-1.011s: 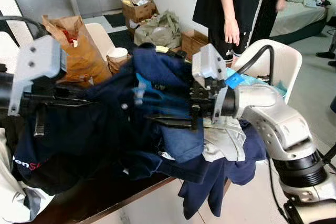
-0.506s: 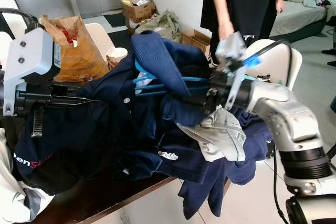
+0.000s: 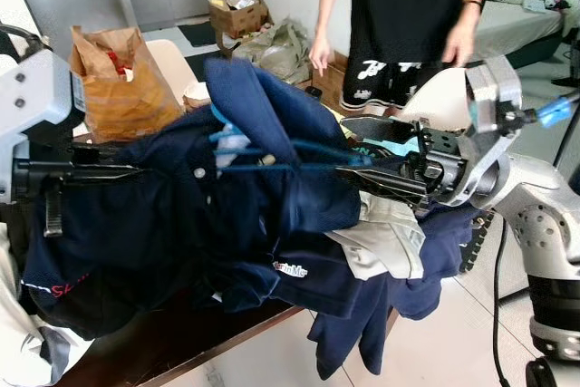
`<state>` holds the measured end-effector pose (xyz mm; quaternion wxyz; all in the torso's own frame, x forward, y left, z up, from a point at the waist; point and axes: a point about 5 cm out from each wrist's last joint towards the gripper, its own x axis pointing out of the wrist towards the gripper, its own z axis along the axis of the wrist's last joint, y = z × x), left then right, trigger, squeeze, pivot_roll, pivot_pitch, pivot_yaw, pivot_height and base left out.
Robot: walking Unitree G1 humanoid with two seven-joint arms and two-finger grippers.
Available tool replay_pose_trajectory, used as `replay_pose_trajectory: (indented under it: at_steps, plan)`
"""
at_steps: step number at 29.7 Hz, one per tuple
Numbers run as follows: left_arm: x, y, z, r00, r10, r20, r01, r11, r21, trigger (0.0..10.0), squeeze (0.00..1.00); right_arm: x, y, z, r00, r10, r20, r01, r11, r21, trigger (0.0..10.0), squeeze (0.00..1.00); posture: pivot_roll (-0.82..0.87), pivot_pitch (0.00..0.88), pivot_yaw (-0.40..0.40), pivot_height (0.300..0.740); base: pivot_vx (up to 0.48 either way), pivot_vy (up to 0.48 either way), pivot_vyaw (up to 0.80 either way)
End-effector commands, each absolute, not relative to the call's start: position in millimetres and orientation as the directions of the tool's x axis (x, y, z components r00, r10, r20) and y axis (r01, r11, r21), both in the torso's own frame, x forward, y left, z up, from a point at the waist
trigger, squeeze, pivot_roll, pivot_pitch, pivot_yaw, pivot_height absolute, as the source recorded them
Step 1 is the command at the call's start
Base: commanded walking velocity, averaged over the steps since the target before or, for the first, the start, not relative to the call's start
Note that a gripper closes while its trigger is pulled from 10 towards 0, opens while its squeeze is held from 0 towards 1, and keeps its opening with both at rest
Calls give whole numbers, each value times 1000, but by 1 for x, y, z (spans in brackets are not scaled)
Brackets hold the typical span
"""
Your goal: Hang hanger
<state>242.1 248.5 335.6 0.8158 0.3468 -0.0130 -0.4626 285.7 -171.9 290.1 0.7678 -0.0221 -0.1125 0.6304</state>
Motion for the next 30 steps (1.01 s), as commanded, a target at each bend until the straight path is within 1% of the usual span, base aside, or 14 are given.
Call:
replay_pose_trajectory:
  at_steps: [1, 4, 6, 8, 10, 11, 12, 15, 16, 17, 20, 30]
  plan:
    - [243, 254, 339, 613, -758, -223, 712, 408, 572, 0, 0, 277, -164, 289, 122, 988, 99, -969, 140, -203, 10000, 0, 15, 0, 48, 740, 0, 0, 0]
    - [243, 254, 339, 613, -758, -223, 712, 408, 572, 0, 0, 277, -164, 289, 122, 988, 99, -969, 140, -203, 10000, 0, 15, 0, 48, 740, 0, 0, 0]
    - [245, 250, 339, 616, -765, -187, 705, 430, 564, 0, 0, 279, -155, 299, 136, 981, 136, -955, 167, -247, 10000, 0, 17, 0, 50, 740, 0, 0, 0]
    - [245, 250, 339, 616, -765, -187, 705, 430, 564, 0, 0, 279, -155, 299, 136, 981, 136, -955, 167, -247, 10000, 0, 17, 0, 50, 740, 0, 0, 0]
    - [247, 245, 335, 614, -770, -174, 706, 437, 558, 0, 0, 287, -140, 317, 194, 955, 225, -928, 253, -273, 10000, 0, 16, 0, 53, 740, 0, 0, 0]
    - [248, 244, 334, 616, -769, -171, 704, 441, 557, 0, 0, 289, -134, 323, 208, 944, 255, -923, 276, -269, 10000, 0, 16, 0, 53, 740, 0, 0, 0]
    - [250, 242, 331, 619, -767, -167, 702, 446, 555, 1020, 0, 293, -127, 327, 236, 931, 280, -916, 309, -257, 10000, 0, 14, 0, 55, 740, 0, 0, 0]
    - [250, 242, 331, 619, -767, -167, 702, 446, 555, 1020, 0, 293, -127, 327, 236, 931, 280, -916, 309, -257, 10000, 0, 14, 0, 55, 740, 0, 0, 0]
    - [251, 240, 329, 621, -766, -165, 701, 449, 553, 4039, 0, 296, -122, 329, 254, 922, 291, -912, 328, -247, 10000, 0, 13, 0, 54, 740, 0, 0, 0]
    - [252, 238, 327, 621, -767, -157, 701, 455, 549, 10000, 0, 298, -117, 330, 269, 916, 298, -910, 343, -235, 10000, 0, 14, 0, 52, 740, 0, 0, 0]
    - [254, 234, 324, 624, -767, -147, 699, 465, 543, 10000, 0, 300, -111, 329, 279, 913, 298, -908, 352, -227, 10000, 0, 13, 0, 53, 740, 0, 0, 0]
    - [256, 235, 324, 643, -754, -136, 686, 487, 541, 10000, 0, 301, -105, 326, 291, 919, 266, -905, 355, -235, 10000, 0, 12, 0, 54, 740, 0, 0, 0]
